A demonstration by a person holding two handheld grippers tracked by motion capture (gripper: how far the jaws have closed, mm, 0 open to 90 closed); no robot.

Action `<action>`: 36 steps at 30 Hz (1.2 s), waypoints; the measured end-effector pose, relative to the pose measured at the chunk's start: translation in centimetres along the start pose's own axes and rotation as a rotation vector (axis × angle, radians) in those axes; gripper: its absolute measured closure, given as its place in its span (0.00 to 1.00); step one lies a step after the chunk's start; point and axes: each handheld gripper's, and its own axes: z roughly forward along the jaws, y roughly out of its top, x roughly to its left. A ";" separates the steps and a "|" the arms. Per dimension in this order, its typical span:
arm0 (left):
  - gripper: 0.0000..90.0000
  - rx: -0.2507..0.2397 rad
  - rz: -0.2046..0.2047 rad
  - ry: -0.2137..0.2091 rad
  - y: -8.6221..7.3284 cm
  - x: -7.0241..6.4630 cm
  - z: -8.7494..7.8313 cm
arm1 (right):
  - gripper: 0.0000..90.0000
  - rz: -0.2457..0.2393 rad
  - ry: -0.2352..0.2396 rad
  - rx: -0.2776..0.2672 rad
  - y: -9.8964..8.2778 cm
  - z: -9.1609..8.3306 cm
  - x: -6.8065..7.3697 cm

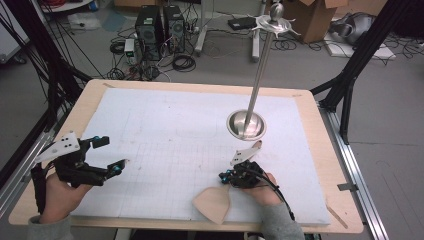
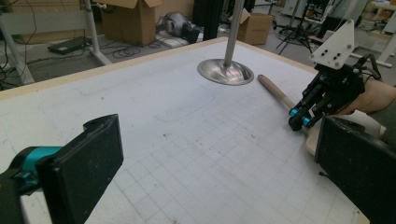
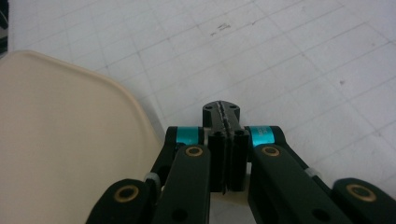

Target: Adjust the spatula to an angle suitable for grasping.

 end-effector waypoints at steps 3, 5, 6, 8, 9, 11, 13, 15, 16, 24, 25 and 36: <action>0.02 0.001 0.001 -0.006 0.1 0.0 0.3 | 1.00 -0.006 0.010 0.006 -0.4 -0.4 0.1; 0.02 0.002 0.003 -0.010 0.2 0.0 0.5 | 1.00 -0.007 0.020 0.012 -0.6 -0.7 0.2; 0.02 -0.002 0.000 -0.011 0.2 0.0 0.6 | 1.00 -0.008 0.023 0.014 -0.8 -0.8 0.3; 0.02 0.001 0.005 -0.017 0.2 0.0 0.8 | 1.00 -0.008 0.033 0.014 -1.1 -1.1 0.3; 0.02 0.001 0.001 -0.018 0.3 -0.1 0.9 | 1.00 -0.013 0.041 0.014 -1.3 -1.3 0.4; 0.02 0.003 0.003 -0.022 0.3 -0.1 1.1 | 1.00 -0.019 0.052 0.018 -1.6 -1.6 0.5; 0.02 0.004 0.007 -0.028 0.4 -0.1 1.3 | 1.00 -0.024 0.059 0.023 -1.8 -1.8 0.5; 0.02 0.002 0.008 -0.029 0.4 -0.2 1.4 | 1.00 -0.029 0.061 0.019 -2.1 -2.0 0.6; 0.02 0.004 0.008 -0.032 0.5 -0.2 1.5 | 1.00 -0.026 0.064 0.018 -2.2 -2.1 0.6; 0.02 0.001 0.009 -0.044 0.7 -0.2 1.8 | 1.00 -0.033 0.072 0.020 -2.7 -2.5 0.8; 0.02 -0.001 0.007 -0.045 0.7 -0.2 1.9 | 1.00 -0.036 0.069 0.016 -2.7 -2.6 0.8; 0.02 0.003 0.013 -0.061 0.9 -0.2 2.5 | 1.00 -0.047 0.032 -0.006 -3.0 -2.8 1.3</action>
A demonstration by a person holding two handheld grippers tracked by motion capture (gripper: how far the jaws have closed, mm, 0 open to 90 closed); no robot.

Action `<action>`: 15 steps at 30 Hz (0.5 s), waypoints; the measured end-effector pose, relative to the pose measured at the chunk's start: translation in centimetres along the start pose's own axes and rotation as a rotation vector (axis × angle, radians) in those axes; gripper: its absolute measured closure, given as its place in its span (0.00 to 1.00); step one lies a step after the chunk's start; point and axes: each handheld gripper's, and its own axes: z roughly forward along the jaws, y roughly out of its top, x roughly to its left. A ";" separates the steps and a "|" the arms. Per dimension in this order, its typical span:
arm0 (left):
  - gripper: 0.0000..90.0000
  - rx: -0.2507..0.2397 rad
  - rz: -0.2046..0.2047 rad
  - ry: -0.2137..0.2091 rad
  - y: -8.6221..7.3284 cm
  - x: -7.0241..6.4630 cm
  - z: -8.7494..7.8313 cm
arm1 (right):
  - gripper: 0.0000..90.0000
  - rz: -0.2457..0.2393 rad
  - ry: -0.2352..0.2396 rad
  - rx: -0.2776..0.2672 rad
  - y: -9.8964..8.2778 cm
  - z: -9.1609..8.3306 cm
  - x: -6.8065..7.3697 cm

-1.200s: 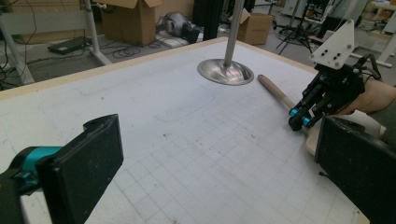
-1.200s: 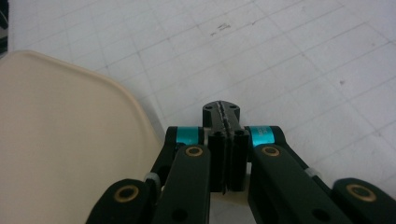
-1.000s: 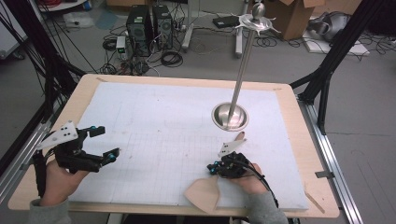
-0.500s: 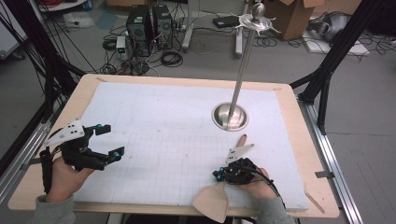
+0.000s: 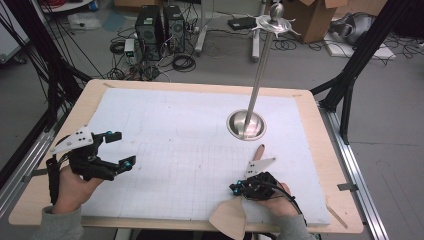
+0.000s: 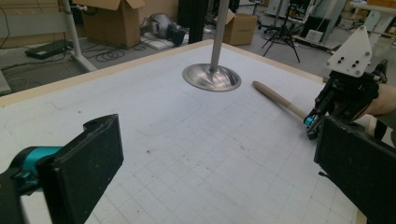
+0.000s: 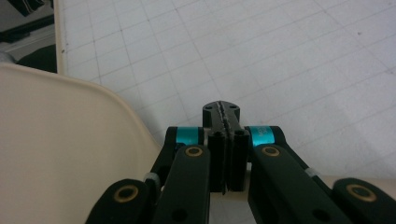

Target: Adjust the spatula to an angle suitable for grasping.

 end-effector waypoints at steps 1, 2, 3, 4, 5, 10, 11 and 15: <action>0.02 -0.001 -0.003 0.000 0.0 -0.1 0.1 | 1.00 -0.002 -0.006 -0.008 0.0 0.0 0.0; 0.02 0.004 0.002 -0.001 0.0 -0.1 0.1 | 1.00 0.004 -0.013 -0.027 0.1 0.0 0.0; 0.02 0.004 -0.001 -0.002 0.0 -0.1 0.2 | 1.00 0.005 -0.025 -0.054 0.2 -0.2 -0.1; 0.02 0.006 0.002 -0.001 -0.1 -0.1 0.2 | 1.00 0.008 -0.034 -0.084 0.2 -0.4 -0.2; 0.02 0.006 0.002 0.001 -0.1 -0.2 0.1 | 1.00 0.005 -0.052 -0.109 0.3 -0.7 -0.3; 0.02 0.002 -0.001 0.008 -0.2 -0.1 -0.3 | 1.00 0.064 -0.218 -0.216 -0.1 -2.6 -1.8; 0.02 0.002 -0.001 0.011 -0.2 -0.1 -0.5 | 1.00 0.078 -0.247 -0.231 -0.3 -2.8 -2.0; 0.02 -0.001 -0.004 0.023 -0.3 -0.1 -1.1 | 1.00 0.165 -0.370 -0.277 -1.1 -3.8 -3.4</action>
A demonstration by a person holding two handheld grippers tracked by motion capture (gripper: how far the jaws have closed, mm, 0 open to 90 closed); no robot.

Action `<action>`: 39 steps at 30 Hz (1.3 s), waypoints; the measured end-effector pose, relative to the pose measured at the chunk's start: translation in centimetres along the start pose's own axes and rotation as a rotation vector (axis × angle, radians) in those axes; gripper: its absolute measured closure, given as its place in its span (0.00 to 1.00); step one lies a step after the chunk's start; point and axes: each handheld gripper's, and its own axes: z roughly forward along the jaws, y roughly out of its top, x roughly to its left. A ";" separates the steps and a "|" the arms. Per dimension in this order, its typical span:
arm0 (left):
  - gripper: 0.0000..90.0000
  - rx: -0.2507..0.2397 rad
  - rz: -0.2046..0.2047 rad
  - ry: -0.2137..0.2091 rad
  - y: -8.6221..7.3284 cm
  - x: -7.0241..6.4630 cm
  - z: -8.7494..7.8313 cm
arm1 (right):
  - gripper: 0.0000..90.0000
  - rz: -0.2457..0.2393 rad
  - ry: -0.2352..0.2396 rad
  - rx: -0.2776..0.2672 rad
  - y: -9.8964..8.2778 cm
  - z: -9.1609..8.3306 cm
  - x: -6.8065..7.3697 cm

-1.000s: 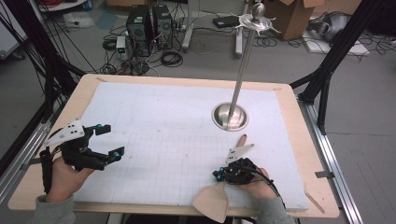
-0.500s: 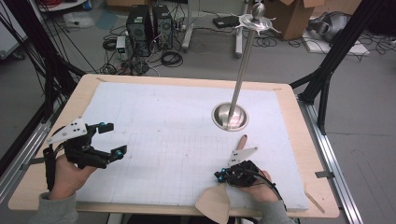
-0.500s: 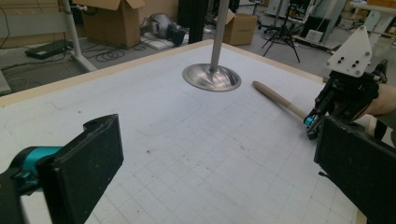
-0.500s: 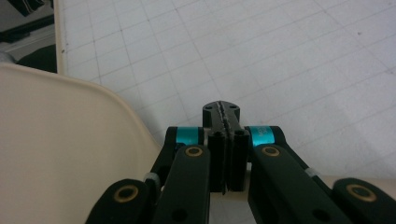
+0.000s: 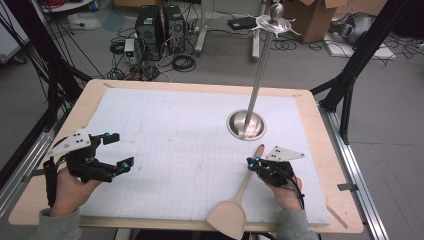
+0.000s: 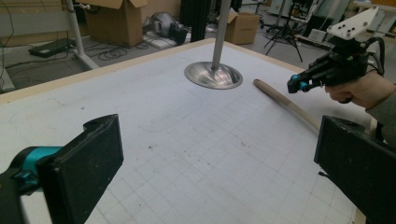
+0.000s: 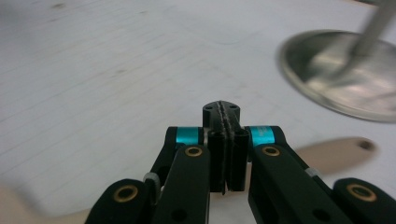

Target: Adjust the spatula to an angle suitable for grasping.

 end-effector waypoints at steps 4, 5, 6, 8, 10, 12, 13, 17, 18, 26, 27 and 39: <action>0.02 -0.004 -0.007 0.012 -0.2 0.0 -0.5 | 1.00 0.058 -0.107 0.004 -0.7 -0.3 -1.6; 0.02 -0.004 -0.008 0.015 -0.2 0.0 -0.6 | 1.00 0.081 -0.121 0.006 -0.9 -0.3 -2.0; 0.02 -0.003 -0.006 0.017 -0.3 0.0 -0.7 | 1.00 0.105 -0.138 0.003 -1.1 -0.3 -2.4; 0.02 -0.001 -0.009 0.021 -0.4 0.1 -0.8 | 1.00 0.129 -0.167 0.005 -1.5 -0.4 -3.1; 0.02 0.000 -0.012 0.026 -0.5 0.1 -1.0 | 1.00 0.136 -0.180 0.006 -1.7 -0.4 -3.6; 0.02 -0.001 -0.013 0.031 -0.6 0.1 -1.1 | 1.00 0.134 -0.185 0.017 -1.9 -0.2 -3.9; 0.02 0.000 -0.012 0.031 -0.6 0.1 -1.2 | 1.00 0.131 -0.187 0.021 -1.9 -0.1 -4.0; 0.02 -0.007 -0.015 0.036 -0.6 0.2 -1.5 | 1.00 0.124 -0.186 0.049 -2.1 0.4 -4.2; 0.02 -0.006 -0.018 0.038 -0.6 0.2 -1.6 | 1.00 0.125 -0.184 0.047 -2.0 0.4 -4.2; 0.02 0.001 -0.021 0.043 -0.8 0.2 -1.5 | 1.00 0.125 -0.195 0.125 -1.9 1.0 -4.7; 0.02 0.001 -0.022 0.043 -0.8 0.2 -1.5 | 1.00 0.124 -0.196 0.141 -1.9 1.1 -4.8; 0.02 0.004 -0.024 0.047 -0.9 0.3 -1.5 | 1.00 0.041 -0.111 0.172 -1.2 2.4 -3.8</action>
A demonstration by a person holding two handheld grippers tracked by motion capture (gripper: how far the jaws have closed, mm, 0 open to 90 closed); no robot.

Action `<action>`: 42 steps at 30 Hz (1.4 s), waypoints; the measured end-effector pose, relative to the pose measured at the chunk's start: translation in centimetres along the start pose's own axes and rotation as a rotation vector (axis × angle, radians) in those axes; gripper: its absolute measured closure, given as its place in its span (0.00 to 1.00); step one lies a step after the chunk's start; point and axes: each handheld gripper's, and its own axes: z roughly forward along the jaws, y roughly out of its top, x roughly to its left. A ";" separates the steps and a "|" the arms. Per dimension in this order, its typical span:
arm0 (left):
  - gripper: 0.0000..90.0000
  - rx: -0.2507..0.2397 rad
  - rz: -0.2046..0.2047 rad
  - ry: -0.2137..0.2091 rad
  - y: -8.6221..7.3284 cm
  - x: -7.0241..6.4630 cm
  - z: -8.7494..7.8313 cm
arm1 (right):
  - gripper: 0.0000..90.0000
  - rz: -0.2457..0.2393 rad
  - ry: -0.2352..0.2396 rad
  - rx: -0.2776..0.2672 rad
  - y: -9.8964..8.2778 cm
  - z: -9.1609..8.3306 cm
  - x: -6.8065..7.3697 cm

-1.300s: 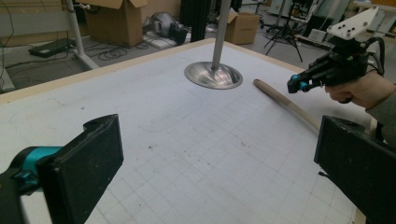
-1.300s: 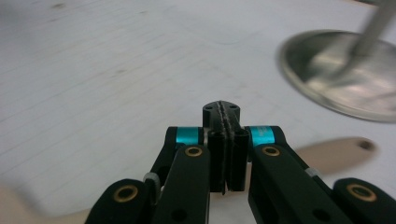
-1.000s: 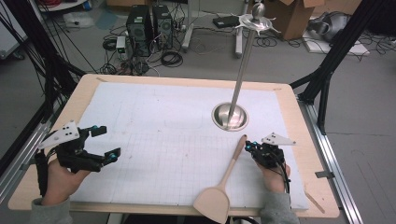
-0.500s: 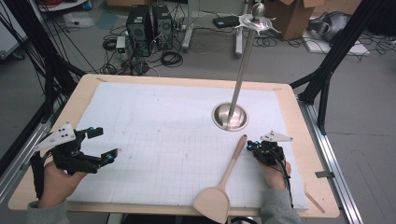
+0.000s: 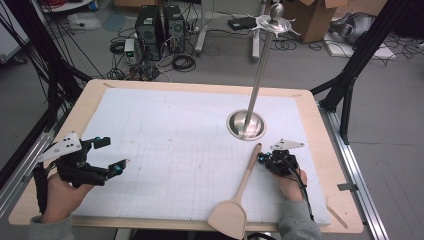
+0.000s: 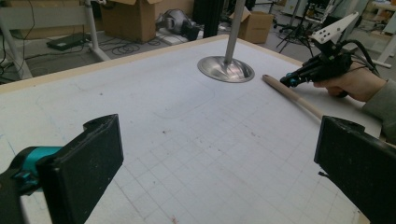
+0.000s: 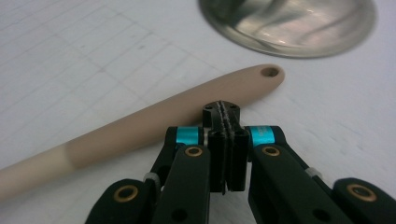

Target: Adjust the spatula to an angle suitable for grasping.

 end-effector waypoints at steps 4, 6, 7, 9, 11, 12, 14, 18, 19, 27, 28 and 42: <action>0.02 -0.002 -0.004 0.003 0.0 0.1 0.0 | 1.00 -0.030 0.029 0.011 0.6 0.5 0.7; 0.02 0.003 -0.003 0.000 -0.1 0.1 0.0 | 1.00 -0.024 0.061 0.011 0.9 0.8 0.9; 0.02 0.001 -0.004 0.000 -0.1 0.1 0.0 | 1.00 -0.035 0.066 0.012 1.0 0.9 1.0; 0.02 0.004 -0.004 0.000 -0.1 0.0 0.1 | 1.00 -0.052 0.080 0.020 1.5 1.3 1.5; 0.02 0.003 -0.005 0.002 -0.1 0.1 0.1 | 1.00 -0.066 0.096 0.023 1.9 1.6 1.7; 0.02 0.003 -0.005 0.002 -0.1 0.1 0.1 | 1.00 -0.073 0.106 0.025 2.0 1.8 1.9; 0.02 0.003 -0.006 0.004 -0.2 0.2 0.0 | 1.00 -0.083 0.118 0.030 2.4 2.1 2.0; 0.02 0.005 -0.006 0.004 -0.2 0.2 0.0 | 1.00 -0.108 0.150 0.039 3.0 2.8 2.2; 0.02 0.007 -0.008 0.003 -0.2 0.2 0.1 | 1.00 -0.114 0.158 0.040 3.1 3.0 2.3; 0.02 0.009 -0.010 0.003 -0.3 0.1 0.1 | 1.00 -0.159 0.204 0.054 4.5 4.4 3.3; 0.02 0.013 -0.007 0.004 -0.3 0.1 0.1 | 1.00 -0.164 0.210 0.056 4.6 4.6 3.4; 0.02 0.010 -0.007 0.001 -0.3 0.1 0.2 | 1.00 -0.158 0.225 -0.005 5.7 3.2 3.8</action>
